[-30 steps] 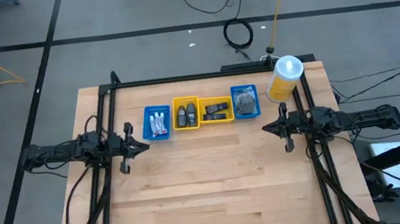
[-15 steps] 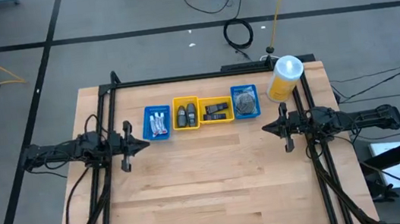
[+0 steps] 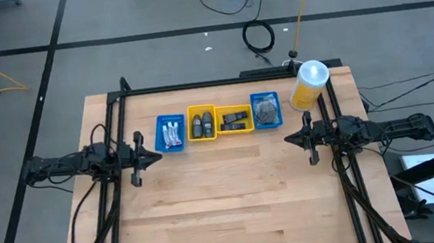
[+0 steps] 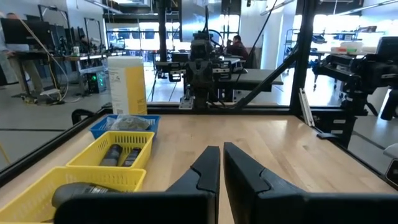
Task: Pick & Place Travel size toiletries
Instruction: Return to Home Position
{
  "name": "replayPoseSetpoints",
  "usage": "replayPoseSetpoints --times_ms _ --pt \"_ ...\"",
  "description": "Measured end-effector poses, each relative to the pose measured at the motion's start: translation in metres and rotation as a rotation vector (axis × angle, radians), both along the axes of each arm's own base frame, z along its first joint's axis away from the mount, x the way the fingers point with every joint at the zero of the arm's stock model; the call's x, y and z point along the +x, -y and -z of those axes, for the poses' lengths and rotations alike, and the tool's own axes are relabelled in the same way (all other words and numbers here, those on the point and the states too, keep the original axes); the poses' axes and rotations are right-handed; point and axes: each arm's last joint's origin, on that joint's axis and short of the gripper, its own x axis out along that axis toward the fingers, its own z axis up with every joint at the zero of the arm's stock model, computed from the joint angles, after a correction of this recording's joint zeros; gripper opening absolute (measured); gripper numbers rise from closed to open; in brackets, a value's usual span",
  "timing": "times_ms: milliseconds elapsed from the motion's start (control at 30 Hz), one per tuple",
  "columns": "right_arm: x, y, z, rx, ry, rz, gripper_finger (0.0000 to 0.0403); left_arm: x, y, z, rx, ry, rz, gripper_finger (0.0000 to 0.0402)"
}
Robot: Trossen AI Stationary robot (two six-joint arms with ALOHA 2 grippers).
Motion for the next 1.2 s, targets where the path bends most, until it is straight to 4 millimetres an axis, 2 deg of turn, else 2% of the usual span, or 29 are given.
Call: replayPoseSetpoints --times_ms 400,600,700,1200 --pt "-0.0008 0.0002 -0.0008 -0.010 0.011 0.003 0.0008 0.0000 0.0001 -0.0001 0.000 0.000 0.002 0.0024" --pt "-0.0051 0.0026 -0.0040 -0.246 0.041 0.023 0.0001 0.0000 0.0001 -0.0001 0.000 0.001 0.002 0.0024" --pt "-0.0051 0.0039 -0.0033 -0.310 0.027 0.036 0.0001 0.0000 0.0001 -0.0001 0.000 0.001 0.003 0.0024" --pt "-0.0051 0.0064 -0.0018 -0.204 0.022 0.008 0.0000 0.0000 0.0001 -0.0002 0.000 0.001 0.003 0.0024"
